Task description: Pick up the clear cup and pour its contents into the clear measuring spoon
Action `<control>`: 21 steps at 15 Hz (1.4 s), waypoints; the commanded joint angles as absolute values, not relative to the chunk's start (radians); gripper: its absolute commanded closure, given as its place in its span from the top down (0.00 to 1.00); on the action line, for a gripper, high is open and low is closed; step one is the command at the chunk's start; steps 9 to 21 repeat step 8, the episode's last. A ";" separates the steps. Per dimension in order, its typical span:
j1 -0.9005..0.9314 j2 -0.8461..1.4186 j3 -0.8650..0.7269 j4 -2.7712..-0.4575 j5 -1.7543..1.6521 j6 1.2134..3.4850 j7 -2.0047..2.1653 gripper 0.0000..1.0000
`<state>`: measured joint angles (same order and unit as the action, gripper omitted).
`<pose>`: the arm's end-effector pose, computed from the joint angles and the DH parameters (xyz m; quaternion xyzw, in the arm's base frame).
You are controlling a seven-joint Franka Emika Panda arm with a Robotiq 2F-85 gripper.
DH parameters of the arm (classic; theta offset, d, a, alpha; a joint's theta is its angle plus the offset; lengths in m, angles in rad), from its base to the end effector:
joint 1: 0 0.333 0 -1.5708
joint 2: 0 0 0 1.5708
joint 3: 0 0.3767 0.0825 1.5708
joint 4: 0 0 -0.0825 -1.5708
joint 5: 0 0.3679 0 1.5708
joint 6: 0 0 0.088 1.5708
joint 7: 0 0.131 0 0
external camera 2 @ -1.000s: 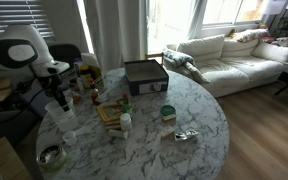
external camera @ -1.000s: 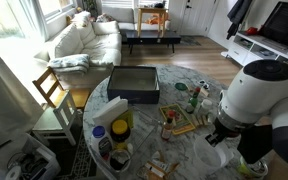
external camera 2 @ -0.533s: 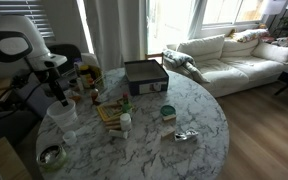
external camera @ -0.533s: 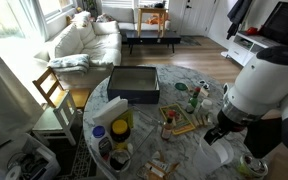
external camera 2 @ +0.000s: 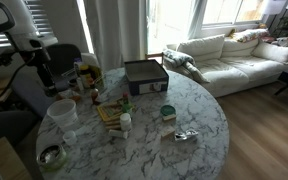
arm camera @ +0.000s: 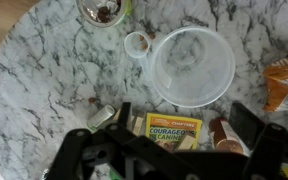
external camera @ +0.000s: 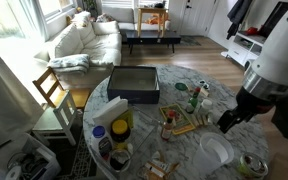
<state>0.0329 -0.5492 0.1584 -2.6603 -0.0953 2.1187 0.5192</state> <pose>0.3164 0.0569 0.4471 0.9854 -0.1495 0.0276 0.0770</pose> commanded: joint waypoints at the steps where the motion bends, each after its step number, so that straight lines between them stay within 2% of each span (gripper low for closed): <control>1: -0.020 -0.657 0.179 -2.647 -0.094 2.008 0.577 1.00; 2: -0.004 -0.600 0.174 -2.642 -0.086 2.057 0.529 1.00; 21: -0.010 -0.605 0.180 -2.638 -0.087 2.050 0.529 1.00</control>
